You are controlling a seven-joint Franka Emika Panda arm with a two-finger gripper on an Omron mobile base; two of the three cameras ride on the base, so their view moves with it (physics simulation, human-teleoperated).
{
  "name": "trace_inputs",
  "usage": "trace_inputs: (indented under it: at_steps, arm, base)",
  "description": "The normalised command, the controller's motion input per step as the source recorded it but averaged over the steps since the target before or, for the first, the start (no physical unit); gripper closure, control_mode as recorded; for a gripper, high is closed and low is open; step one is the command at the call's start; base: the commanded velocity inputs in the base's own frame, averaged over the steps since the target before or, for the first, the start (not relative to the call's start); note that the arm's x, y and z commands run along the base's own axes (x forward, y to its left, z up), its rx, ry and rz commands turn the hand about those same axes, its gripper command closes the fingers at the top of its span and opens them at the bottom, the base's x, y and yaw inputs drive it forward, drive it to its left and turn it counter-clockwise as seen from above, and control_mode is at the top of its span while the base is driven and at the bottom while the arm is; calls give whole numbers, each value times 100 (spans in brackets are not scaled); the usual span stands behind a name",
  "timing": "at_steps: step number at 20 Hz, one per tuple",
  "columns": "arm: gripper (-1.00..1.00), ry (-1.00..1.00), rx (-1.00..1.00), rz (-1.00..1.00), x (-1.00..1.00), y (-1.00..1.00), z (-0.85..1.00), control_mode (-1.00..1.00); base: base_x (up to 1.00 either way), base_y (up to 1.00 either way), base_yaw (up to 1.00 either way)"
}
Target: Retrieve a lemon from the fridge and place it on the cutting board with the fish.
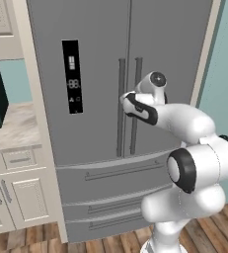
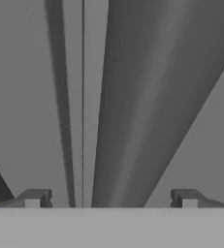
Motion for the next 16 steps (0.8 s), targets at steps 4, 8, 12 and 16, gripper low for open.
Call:
trace_inputs:
  at_steps: [4, 8, 12, 16]
  arm:
    - [100, 1, 0, 4, 26, -4, 0, -100]
    - [100, 12, 0, -1, 0, 0, 2, -100]
    - [100, 7, 0, 0, -32, -22, 2, -100]
    - [100, 0, 0, 0, -97, -69, 14, -100]
  base:
    - [0, 0, 0]
    - [0, 0, 0]
    - [0, 0, 0]
    - [0, 0, 0]
